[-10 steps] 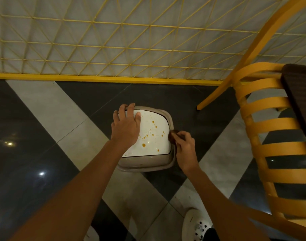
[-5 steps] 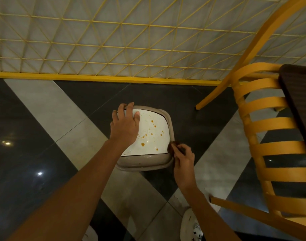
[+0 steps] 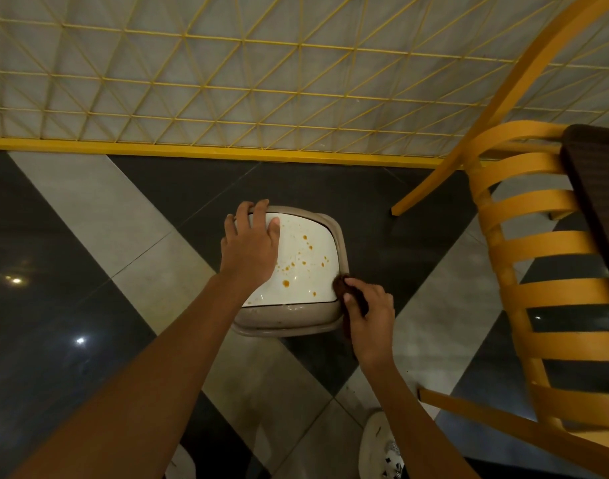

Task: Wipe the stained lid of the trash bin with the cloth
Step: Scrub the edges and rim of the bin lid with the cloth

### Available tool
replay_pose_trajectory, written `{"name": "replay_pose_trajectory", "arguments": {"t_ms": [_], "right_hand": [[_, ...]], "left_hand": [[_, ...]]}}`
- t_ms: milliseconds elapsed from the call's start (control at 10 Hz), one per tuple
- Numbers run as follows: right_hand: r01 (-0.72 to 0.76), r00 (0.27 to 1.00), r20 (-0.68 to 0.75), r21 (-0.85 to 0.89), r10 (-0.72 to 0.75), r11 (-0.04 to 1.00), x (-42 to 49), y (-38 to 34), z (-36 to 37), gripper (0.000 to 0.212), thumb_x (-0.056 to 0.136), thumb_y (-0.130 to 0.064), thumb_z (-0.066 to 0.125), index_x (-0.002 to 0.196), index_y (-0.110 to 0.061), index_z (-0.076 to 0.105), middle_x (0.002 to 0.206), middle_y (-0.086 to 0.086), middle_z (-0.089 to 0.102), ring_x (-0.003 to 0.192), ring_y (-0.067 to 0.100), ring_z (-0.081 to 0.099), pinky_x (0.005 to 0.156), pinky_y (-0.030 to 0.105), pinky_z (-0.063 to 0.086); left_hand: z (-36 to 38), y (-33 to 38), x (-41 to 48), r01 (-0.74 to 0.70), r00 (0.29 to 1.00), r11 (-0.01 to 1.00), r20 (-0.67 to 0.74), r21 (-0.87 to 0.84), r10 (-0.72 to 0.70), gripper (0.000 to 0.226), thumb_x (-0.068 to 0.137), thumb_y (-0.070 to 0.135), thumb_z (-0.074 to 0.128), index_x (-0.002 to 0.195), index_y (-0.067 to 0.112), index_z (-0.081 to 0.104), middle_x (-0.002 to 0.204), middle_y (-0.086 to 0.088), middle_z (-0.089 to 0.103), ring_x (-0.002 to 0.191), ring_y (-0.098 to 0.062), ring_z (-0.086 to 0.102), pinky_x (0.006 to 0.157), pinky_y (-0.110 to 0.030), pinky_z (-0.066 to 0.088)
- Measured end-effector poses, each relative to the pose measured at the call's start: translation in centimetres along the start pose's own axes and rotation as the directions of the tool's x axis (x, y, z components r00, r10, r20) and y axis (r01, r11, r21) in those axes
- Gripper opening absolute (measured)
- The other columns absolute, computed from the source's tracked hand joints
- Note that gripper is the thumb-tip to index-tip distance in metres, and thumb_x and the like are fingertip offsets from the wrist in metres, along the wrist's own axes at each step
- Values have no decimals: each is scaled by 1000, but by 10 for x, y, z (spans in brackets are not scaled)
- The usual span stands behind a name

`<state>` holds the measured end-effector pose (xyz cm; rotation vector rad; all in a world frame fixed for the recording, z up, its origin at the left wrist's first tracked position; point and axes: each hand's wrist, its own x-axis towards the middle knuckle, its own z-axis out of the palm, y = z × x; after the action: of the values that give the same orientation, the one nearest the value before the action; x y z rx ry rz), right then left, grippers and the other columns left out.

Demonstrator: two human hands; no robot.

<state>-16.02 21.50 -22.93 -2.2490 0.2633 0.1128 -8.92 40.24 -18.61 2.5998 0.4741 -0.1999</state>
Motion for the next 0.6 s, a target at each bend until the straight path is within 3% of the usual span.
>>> {"name": "replay_pose_trajectory", "arguments": {"t_ms": [100, 200, 300, 500, 600], "right_hand": [[-51, 996, -57, 212, 64, 976, -2, -2, 6, 25, 87, -19, 56, 109, -29, 51, 111, -16, 48, 115, 12, 39, 98, 33, 36], [-95, 993, -32, 313, 110, 945, -8, -5, 13, 27, 90, -20, 53, 116, -24, 54, 125, -5, 42, 119, 13, 39, 100, 27, 33], [-167, 973, -87, 365, 212, 916, -21, -4, 17, 27, 89, -20, 53, 116, -24, 58, 121, -4, 44, 115, 12, 42, 99, 26, 34], [-216, 943, -163, 359, 289, 908, -32, -2, 22, 26, 87, -21, 56, 113, -23, 60, 103, -1, 47, 98, 13, 46, 91, 28, 41], [-291, 934, -113, 308, 339, 906, 1, -12, 14, 28, 89, -24, 54, 114, -13, 61, 106, 5, 47, 95, 9, 41, 90, 26, 38]], "left_hand": [[0, 0, 1, 3, 1000, 1000, 3, -1, -3, 49, 98, 38, 26, 144, 23, 21, 152, -10, 16, 140, -34, 12, 112, -50, 23], [0, -1, 1, -2, 1000, 1000, 3, -2, 2, 49, 98, 39, 26, 144, 23, 21, 151, -9, 16, 140, -34, 13, 112, -50, 23], [1, -1, 1, -4, 1000, 1000, 4, -10, 4, 48, 98, 38, 26, 144, 23, 21, 151, -10, 17, 140, -34, 13, 112, -50, 23], [1, -2, 0, -6, 1000, 1000, 6, -4, 6, 48, 98, 38, 26, 144, 23, 21, 151, -10, 17, 140, -34, 13, 112, -51, 23], [0, -2, 1, -16, 1000, 1000, 1, -7, 16, 48, 98, 38, 26, 143, 23, 22, 151, -10, 18, 140, -34, 14, 112, -50, 23]]}}
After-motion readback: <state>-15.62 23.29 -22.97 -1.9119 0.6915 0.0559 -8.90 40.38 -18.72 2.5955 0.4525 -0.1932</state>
